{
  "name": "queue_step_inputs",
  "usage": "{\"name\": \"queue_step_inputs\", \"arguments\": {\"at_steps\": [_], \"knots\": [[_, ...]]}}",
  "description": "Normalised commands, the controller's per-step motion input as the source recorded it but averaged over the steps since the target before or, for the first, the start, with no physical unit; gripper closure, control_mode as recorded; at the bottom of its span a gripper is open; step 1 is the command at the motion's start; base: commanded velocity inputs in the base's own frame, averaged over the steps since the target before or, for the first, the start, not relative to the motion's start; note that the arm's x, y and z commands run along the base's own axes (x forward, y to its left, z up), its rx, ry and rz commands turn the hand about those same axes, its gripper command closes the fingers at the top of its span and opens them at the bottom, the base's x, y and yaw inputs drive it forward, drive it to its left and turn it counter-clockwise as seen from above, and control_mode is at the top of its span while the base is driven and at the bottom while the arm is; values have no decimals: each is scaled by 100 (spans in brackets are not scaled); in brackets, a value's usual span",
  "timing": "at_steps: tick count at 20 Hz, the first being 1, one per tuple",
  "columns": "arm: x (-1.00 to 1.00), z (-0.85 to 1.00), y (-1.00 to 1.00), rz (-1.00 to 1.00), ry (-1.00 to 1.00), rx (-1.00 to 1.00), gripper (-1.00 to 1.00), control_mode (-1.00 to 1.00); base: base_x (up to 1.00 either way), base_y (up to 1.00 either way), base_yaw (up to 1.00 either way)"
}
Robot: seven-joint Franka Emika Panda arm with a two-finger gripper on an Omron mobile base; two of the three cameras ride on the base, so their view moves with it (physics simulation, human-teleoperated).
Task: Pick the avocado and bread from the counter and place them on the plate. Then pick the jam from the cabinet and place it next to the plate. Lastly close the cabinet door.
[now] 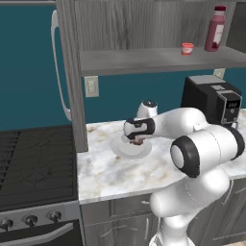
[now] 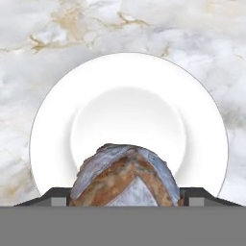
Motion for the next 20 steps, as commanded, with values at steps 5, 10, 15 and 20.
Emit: {"name": "queue_step_inputs", "arguments": {"at_steps": [5,10,15,20], "knots": [[28,-26,6,0,0,-1,100,-100,0,0,0],[23,-40,0,0,0,0,100,-100,0,0,0],[2,-22,0,0,0,0,100,-100,0,0,0],[-2,-4,4,0,0,0,100,-100,0,0,0]]}}
